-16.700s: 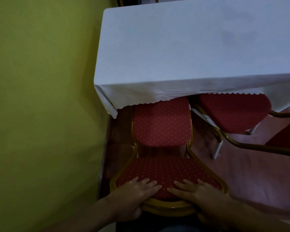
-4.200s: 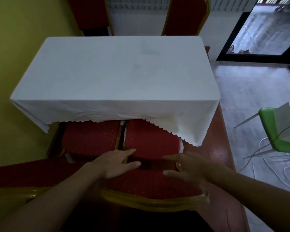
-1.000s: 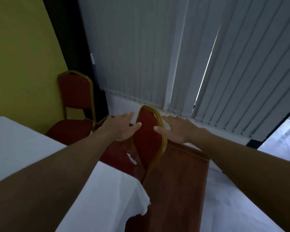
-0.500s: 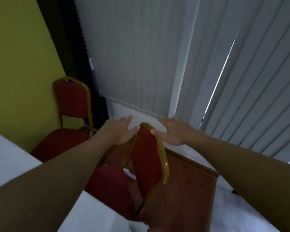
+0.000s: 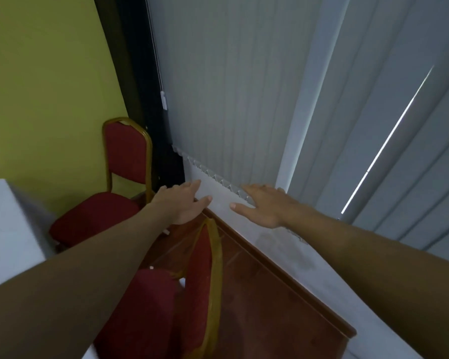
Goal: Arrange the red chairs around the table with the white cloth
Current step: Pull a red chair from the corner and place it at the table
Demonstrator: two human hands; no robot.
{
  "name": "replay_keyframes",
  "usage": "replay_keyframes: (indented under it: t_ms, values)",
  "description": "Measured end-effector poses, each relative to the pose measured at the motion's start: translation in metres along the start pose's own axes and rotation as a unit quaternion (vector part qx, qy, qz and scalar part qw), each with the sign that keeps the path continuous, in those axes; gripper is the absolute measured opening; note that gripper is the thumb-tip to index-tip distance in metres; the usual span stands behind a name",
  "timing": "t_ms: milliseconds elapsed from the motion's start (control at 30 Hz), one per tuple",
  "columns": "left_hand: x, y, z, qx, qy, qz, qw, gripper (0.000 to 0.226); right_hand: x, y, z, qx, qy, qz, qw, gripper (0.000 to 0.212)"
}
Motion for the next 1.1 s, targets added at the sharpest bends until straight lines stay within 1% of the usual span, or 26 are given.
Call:
replay_keyframes:
  t_ms: [133,233,300,467,600,733,900,1100]
  values:
    - [0.008,0.017,-0.018,0.028,-0.011,-0.001,1.0,0.079,0.01,0.035,-0.029,0.027,-0.003,0.011,1.0,0.099]
    - [0.014,0.036,-0.017,0.052,-0.006,0.0,0.999,0.08,0.015,0.065,-0.039,0.053,0.008,0.009,0.999,0.11]
    - [0.022,0.05,-0.015,0.068,-0.006,0.001,0.998,0.079,0.019,0.088,-0.042,0.065,0.007,0.012,0.998,0.112]
    - [0.043,0.089,-0.004,0.098,-0.003,-0.007,0.995,0.078,0.045,0.135,-0.046,0.089,-0.011,0.007,0.996,0.106]
    - [0.062,0.124,0.014,0.11,-0.005,-0.013,0.994,0.079,0.072,0.171,-0.044,0.097,-0.046,0.016,0.994,0.102]
    - [0.086,0.154,0.032,0.133,-0.012,-0.027,0.991,0.078,0.1,0.211,-0.038,0.108,-0.052,0.012,0.993,0.097]
    - [0.098,0.173,0.054,0.155,-0.032,-0.025,0.987,0.078,0.124,0.252,-0.023,0.133,-0.062,0.025,0.989,0.095]
    - [0.106,0.188,0.092,0.199,-0.053,-0.022,0.978,0.081,0.145,0.312,0.004,0.179,-0.084,0.038,0.98,0.099]
Point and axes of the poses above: each hand's wrist, its own y-axis towards the middle knuckle, its own x-axis out of the back of the hand, z = x × y, the point moved 5 cm from there along y, towards the middle knuckle, and after that the axes turned 11 degrees about z, right-handed, at the moved point
